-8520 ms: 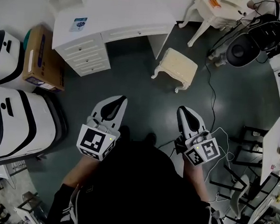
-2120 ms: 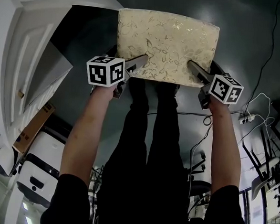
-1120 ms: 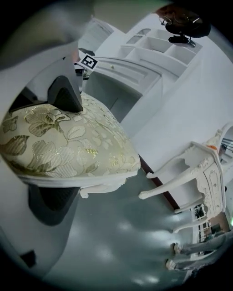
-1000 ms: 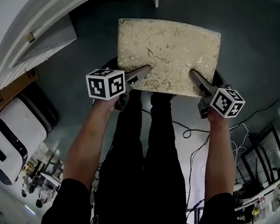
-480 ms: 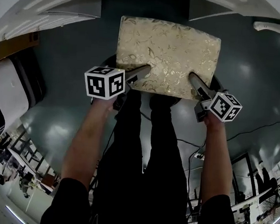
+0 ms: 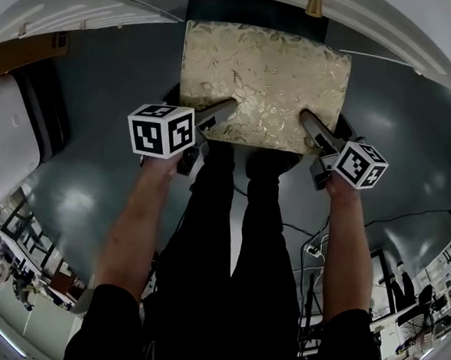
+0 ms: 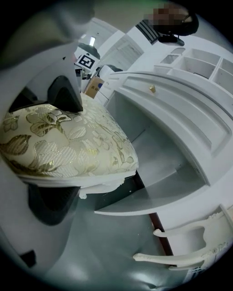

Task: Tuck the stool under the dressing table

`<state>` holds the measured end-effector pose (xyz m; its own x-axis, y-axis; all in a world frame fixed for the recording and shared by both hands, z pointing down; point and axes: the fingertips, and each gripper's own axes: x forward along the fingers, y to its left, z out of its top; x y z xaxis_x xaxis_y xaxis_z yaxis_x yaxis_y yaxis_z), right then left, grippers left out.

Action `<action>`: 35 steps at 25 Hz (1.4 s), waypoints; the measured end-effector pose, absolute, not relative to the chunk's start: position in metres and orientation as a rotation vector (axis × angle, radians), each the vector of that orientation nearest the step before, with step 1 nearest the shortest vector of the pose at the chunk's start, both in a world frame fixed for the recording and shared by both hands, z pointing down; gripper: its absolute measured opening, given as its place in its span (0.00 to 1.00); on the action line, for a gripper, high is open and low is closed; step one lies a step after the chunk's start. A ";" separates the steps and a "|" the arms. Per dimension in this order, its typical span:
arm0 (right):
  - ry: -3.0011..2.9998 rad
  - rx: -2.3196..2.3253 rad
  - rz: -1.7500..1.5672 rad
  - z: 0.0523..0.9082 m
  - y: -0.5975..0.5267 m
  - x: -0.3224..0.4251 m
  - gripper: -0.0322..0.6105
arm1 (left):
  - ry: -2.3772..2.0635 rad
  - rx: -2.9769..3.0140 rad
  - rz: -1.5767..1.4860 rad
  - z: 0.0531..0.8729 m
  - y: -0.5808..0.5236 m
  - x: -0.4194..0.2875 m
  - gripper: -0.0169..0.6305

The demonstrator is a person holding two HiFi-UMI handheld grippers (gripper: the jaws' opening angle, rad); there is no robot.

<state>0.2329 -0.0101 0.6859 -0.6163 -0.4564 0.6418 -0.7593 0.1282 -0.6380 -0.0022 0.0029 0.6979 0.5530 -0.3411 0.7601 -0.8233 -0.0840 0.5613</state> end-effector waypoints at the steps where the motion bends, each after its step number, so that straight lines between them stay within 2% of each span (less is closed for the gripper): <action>1: -2.125 1.189 1.476 0.683 -0.014 0.226 0.79 | -0.989 1.673 0.531 0.696 -0.001 -0.009 0.92; 5: -2.117 1.196 1.487 0.685 -0.012 0.199 0.79 | -0.972 1.674 0.537 0.698 -0.002 -0.037 0.92; 12: -2.134 1.173 1.510 0.723 -0.082 0.161 0.79 | -1.011 1.648 0.557 0.730 -0.068 -0.076 0.92; 35: -2.160 1.241 1.516 0.725 -0.095 0.157 0.79 | -1.003 1.758 0.533 0.725 -0.098 -0.079 0.92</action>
